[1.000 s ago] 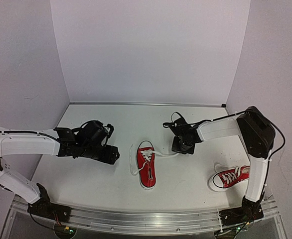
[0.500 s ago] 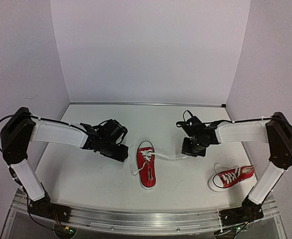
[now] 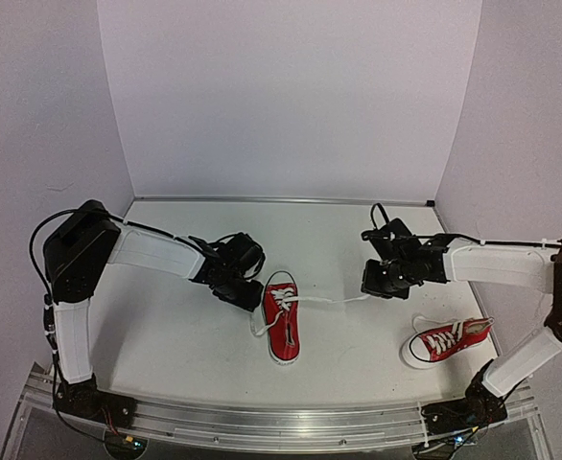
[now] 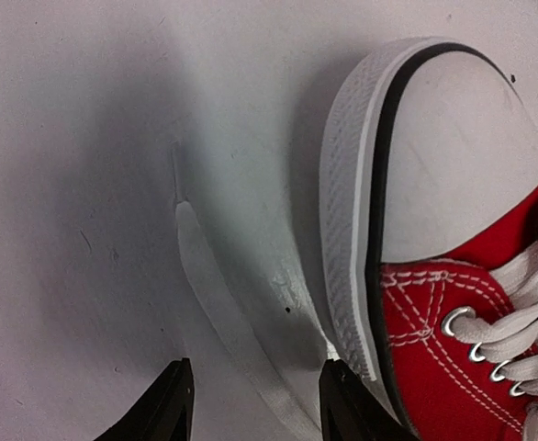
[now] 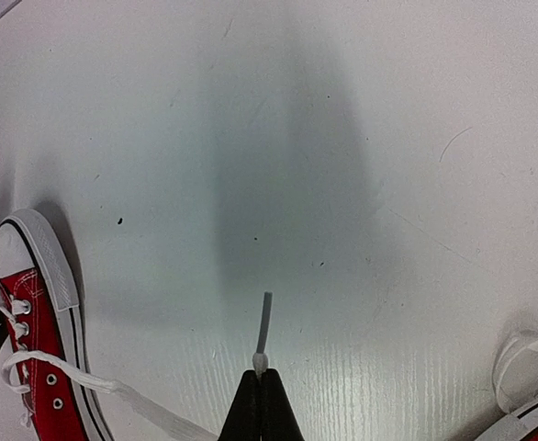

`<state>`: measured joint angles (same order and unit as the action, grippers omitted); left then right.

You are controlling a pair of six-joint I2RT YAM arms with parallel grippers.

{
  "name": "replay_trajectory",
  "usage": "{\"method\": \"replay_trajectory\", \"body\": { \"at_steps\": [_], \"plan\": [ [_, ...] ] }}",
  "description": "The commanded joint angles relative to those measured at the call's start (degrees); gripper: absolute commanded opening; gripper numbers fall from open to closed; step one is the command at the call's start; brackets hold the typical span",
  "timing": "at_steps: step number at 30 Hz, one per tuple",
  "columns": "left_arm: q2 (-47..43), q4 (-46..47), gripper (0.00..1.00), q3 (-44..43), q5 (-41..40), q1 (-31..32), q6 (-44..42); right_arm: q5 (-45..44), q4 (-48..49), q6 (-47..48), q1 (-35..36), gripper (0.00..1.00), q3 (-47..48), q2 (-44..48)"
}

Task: Tie the shoes

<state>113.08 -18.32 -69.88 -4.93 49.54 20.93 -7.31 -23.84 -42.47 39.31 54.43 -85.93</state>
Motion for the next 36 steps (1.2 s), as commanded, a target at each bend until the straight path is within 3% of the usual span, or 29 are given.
{"method": "replay_trajectory", "body": {
  "at_steps": [1, 9, 13, 21, 26, 36],
  "plan": [
    [2.75, -2.2, 0.46, -4.23, -1.13, -0.27, -1.12, -0.77, -1.1, 1.13, 0.12, 0.0, -1.58, 4.31],
    [5.54, -4.53, 0.19, -6.93, -0.39, -1.55, -1.61, -2.71, -3.04, 2.22, -0.02, 0.0, -2.66, 11.17],
    [2.31, -4.95, 0.01, -6.58, -0.97, -1.9, -2.57, -2.99, -4.0, 3.26, 0.02, 0.0, -2.45, 11.6],
    [-20.86, 3.64, 0.0, 5.81, -0.65, -1.61, -4.96, -0.08, -4.06, 7.69, 0.0, 0.0, 1.29, 9.94],
    [-34.38, 10.25, 0.0, 15.54, 4.84, -0.95, -7.63, 3.93, -2.54, 12.57, 0.03, 0.0, 7.9, 7.65],
    [-52.52, 22.99, 0.0, 32.19, 9.33, 3.08, -11.29, 24.52, 7.43, 14.26, 1.36, 0.0, 27.12, -9.4]
  ]
}}
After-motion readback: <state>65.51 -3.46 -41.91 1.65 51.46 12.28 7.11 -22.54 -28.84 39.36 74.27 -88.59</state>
